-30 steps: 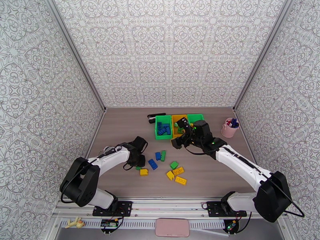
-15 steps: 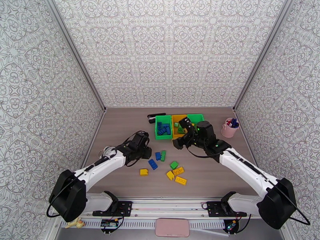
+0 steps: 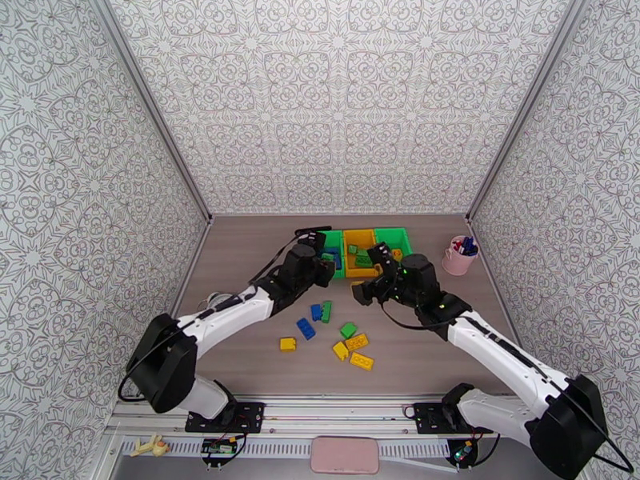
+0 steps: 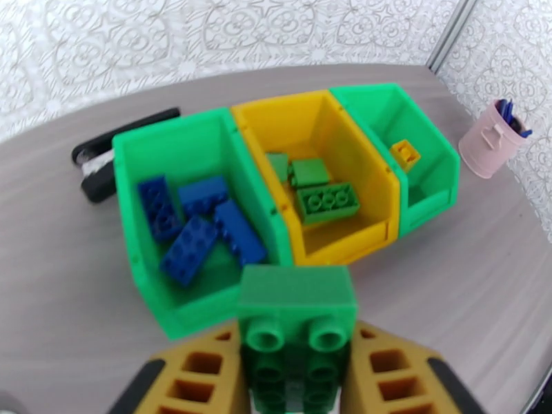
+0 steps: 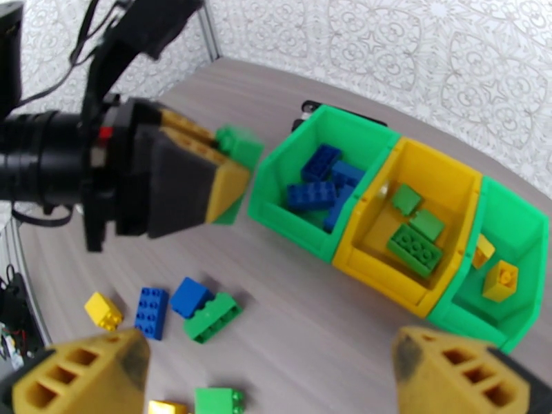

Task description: Sort the legos into containers by color

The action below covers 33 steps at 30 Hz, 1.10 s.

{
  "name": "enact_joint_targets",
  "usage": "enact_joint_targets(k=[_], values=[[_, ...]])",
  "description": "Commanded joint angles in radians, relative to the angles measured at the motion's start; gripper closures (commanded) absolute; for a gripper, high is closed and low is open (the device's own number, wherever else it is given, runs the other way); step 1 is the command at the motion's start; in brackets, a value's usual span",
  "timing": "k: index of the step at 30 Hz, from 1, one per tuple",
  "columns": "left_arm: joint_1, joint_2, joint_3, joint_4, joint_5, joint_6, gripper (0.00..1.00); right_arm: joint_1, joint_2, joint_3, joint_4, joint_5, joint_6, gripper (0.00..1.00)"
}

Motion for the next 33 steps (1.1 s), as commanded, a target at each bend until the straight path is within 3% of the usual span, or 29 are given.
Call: enact_joint_targets(k=[1,13,18,26,33], values=[[-0.014,0.093,0.103,0.086,0.027,0.039,0.71,0.004,-0.023,-0.029,0.030,0.053,0.022,0.03],[-0.006,0.450,0.441,0.098,0.069,0.042,0.70,0.001,-0.063,-0.077,0.037,0.106,0.047,0.03],[-0.001,0.529,0.530,0.065,0.068,0.040,0.63,0.002,-0.077,-0.081,0.026,0.119,0.053,0.03],[0.003,0.461,0.480,0.090,0.083,0.064,0.35,0.001,-0.099,-0.086,0.010,0.138,0.058,0.03],[-0.002,0.268,0.260,0.153,0.081,0.105,0.17,0.001,-0.086,-0.084,0.008,0.126,0.067,0.03]])
